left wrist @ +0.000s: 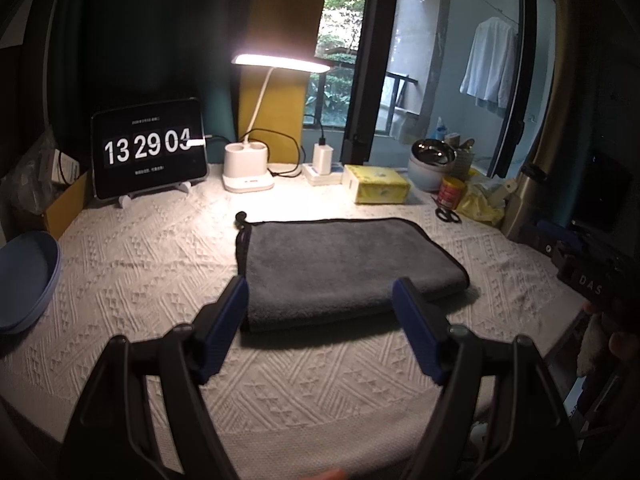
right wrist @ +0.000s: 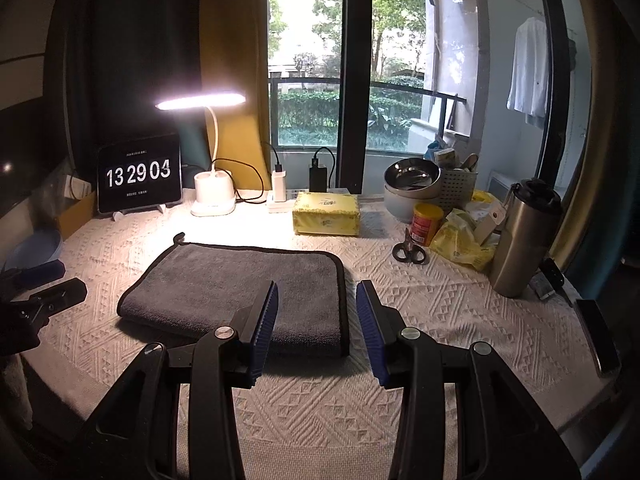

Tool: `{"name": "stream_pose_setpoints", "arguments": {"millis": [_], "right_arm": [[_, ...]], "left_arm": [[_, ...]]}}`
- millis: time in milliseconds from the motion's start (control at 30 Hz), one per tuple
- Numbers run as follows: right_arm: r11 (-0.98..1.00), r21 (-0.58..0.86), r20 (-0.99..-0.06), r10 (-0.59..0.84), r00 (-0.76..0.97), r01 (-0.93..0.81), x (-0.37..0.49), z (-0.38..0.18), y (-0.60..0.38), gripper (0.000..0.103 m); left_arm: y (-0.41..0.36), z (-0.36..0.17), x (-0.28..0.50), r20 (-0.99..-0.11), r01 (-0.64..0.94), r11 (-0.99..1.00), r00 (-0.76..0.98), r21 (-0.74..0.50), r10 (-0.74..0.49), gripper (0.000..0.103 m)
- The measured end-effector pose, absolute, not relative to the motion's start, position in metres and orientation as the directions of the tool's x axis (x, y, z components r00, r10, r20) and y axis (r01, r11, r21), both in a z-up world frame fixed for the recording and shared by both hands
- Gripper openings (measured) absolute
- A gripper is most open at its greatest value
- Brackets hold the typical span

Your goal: Fold towel

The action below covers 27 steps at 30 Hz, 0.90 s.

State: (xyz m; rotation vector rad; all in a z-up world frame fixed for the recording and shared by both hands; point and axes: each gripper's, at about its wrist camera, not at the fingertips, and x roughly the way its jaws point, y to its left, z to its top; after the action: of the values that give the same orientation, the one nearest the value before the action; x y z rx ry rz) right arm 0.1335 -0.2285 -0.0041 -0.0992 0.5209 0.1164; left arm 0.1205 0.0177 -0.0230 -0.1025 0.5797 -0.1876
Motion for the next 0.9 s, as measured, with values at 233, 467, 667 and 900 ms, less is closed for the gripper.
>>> {"name": "stream_pose_setpoints", "arguments": {"millis": [233,467,667,900], "right_arm": [[0.988,-0.066,-0.477,0.088,0.874,-0.136,0.108,0.002,-0.23,0.043],[0.988,-0.072,-0.437,0.092,0.895,-0.136,0.079,0.015,-0.233,0.043],[0.989,-0.073,-0.39,0.092,0.916,-0.13,0.056,0.03,-0.237,0.043],[0.991,-0.078,-0.306,0.078,0.949,-0.106,0.028,0.059,-0.247,0.047]], "left_arm": [[0.011,-0.018,0.089,-0.483,0.196,0.964,0.836,-0.177,-0.259,0.076],[0.01,-0.001,0.059,-0.411,0.206,0.965,0.875,-0.164,-0.257,0.076],[0.01,0.023,0.037,-0.337,0.197,0.972,0.913,-0.125,-0.228,0.076],[0.009,0.052,0.012,-0.223,0.181,0.979,0.955,-0.089,-0.197,0.077]]}}
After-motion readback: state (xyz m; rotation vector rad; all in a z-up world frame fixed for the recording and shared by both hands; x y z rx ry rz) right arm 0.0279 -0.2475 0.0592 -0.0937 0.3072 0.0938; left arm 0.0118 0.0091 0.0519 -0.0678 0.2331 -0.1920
